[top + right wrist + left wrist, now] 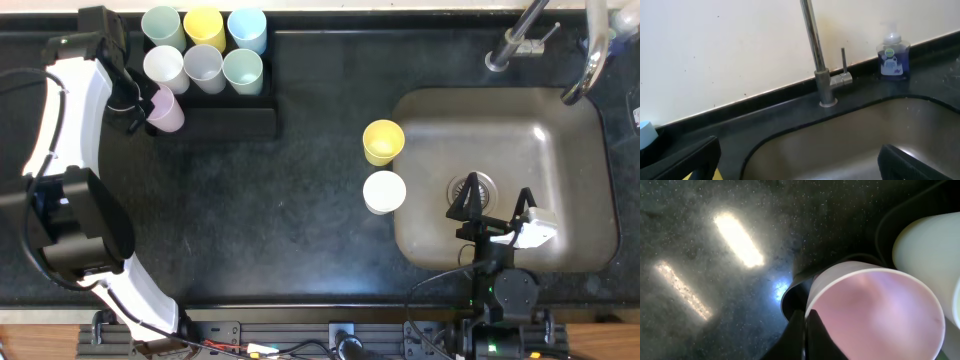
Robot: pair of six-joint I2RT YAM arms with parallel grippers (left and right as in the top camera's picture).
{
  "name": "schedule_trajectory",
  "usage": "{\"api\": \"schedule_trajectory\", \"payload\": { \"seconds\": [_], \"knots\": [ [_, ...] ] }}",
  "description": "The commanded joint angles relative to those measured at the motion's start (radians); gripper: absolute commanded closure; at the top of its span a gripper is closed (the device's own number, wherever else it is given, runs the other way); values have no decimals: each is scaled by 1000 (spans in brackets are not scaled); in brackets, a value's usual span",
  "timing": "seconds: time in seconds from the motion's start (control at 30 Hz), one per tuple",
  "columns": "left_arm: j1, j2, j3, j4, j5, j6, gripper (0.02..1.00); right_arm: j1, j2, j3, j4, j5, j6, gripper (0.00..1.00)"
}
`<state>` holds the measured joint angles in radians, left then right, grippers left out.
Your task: Store Cups
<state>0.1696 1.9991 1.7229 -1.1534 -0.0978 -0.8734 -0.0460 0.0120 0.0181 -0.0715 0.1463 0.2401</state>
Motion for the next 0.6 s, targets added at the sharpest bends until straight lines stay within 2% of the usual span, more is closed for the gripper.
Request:
{"api": "schedule_trajectory", "payload": {
  "seconds": [0.03, 0.07, 0.23, 0.47, 0.6],
  "knots": [
    [-9, 14, -22, 9, 19, -26, 51, -6, -8, -14, 6, 1, 7, 3],
    [-9, 14, -22, 8, 18, -26, 18, -6, -8, -14, 5, 1, 7, 5],
    [-9, -5, -22, 8, 18, -26, 20, -6, -8, -14, 6, 1, 7, 3],
    [-14, -181, -22, -10, 19, -25, 20, -6, -8, -14, 5, 1, 7, 3],
    [-74, -310, -22, -37, 49, 14, 18, -6, -8, -14, 5, 1, 7, 3]
  ]
}}
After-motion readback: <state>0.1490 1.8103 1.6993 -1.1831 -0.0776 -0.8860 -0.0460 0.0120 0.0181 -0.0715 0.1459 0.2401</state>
